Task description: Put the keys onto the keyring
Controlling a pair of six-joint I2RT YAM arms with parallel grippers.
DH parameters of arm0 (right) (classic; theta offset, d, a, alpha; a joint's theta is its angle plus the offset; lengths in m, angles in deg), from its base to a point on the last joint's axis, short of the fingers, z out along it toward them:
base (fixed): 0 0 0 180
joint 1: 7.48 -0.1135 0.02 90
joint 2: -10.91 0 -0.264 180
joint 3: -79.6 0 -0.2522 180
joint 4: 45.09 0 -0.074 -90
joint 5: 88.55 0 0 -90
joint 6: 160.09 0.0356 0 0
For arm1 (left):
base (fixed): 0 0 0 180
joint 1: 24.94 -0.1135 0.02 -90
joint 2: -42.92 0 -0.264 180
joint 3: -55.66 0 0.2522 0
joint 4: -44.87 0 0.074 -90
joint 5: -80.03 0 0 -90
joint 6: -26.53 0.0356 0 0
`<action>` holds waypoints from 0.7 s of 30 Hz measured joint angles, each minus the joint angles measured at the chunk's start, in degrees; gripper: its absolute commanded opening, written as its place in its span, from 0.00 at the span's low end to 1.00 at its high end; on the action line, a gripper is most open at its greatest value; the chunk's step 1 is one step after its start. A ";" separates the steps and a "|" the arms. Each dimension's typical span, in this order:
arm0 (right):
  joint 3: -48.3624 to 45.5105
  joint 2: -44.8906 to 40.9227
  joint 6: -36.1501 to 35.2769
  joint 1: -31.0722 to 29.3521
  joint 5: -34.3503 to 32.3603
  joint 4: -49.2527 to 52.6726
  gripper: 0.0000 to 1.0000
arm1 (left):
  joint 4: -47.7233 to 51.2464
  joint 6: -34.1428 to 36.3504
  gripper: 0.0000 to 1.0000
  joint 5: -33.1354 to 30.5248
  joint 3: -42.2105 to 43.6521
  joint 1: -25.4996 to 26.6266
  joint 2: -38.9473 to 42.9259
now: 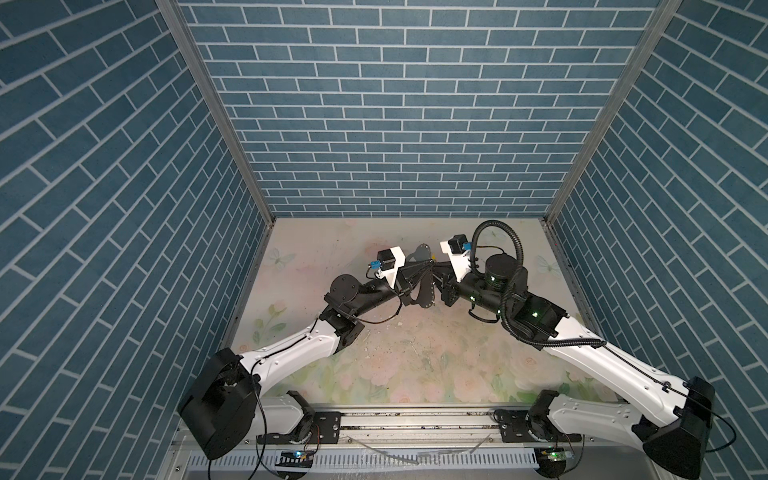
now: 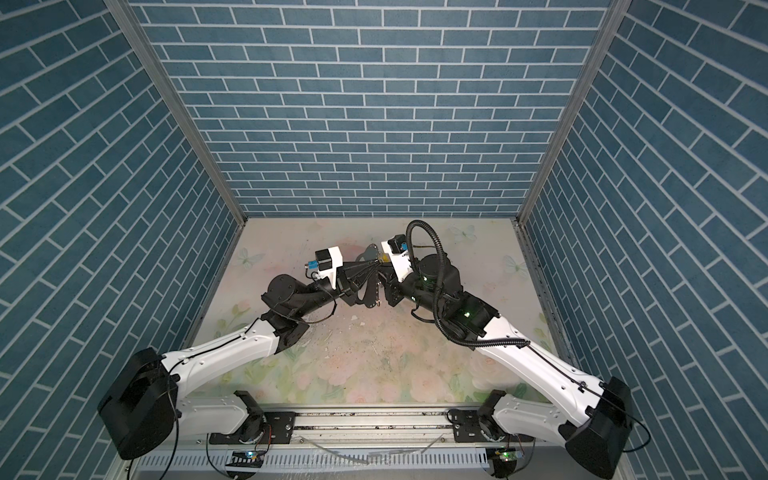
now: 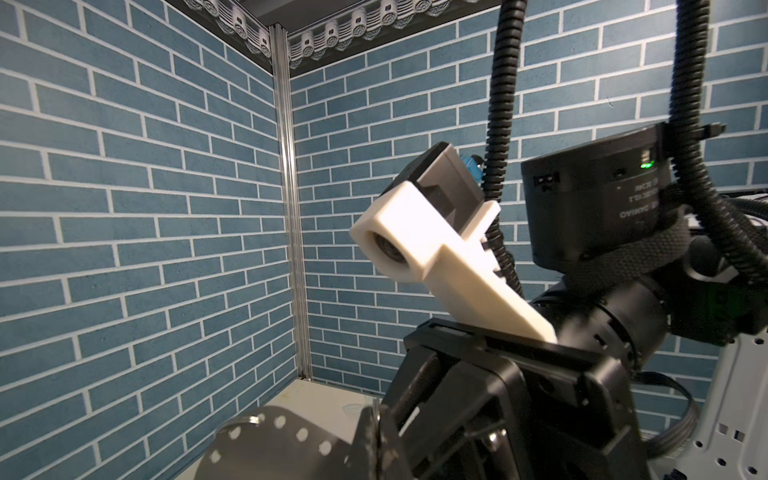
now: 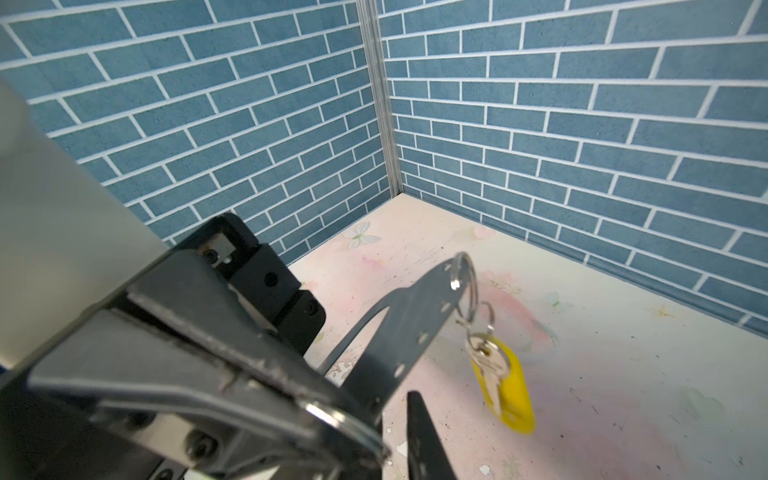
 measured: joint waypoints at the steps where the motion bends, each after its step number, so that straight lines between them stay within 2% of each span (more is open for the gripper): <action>1: 0.00 -0.50 -0.24 0.00 -0.66 0.46 0.15 | -0.04 0.00 0.00 -0.26 0.33 0.00 0.00; 10: 0.00 -3.34 -3.72 -0.02 -5.38 2.67 0.18 | -1.14 -0.20 0.00 -1.66 3.37 0.00 0.04; 15: 0.09 -3.50 -5.16 0.07 -7.26 4.52 0.26 | -0.90 -1.22 0.00 -1.97 3.48 0.00 0.13; 17: 0.11 -3.50 -5.57 0.37 -7.72 5.16 0.31 | 0.24 -1.95 0.00 -2.14 3.48 0.00 0.70; 18: 0.11 -3.50 -5.75 0.55 -7.78 5.38 0.38 | 1.14 -2.23 0.00 -2.21 3.48 0.00 1.22; 19: 0.13 -3.50 -5.99 0.76 -7.80 5.62 0.58 | 2.23 -2.73 0.00 -2.32 3.48 0.00 1.97; 20: 0.17 -3.50 -5.97 0.92 -7.76 5.90 0.65 | 2.86 -3.02 0.00 -2.32 3.48 0.00 2.58; 21: 0.28 -3.50 -6.08 1.14 -7.37 6.36 0.62 | 3.52 -3.26 0.00 -2.32 3.48 0.00 3.45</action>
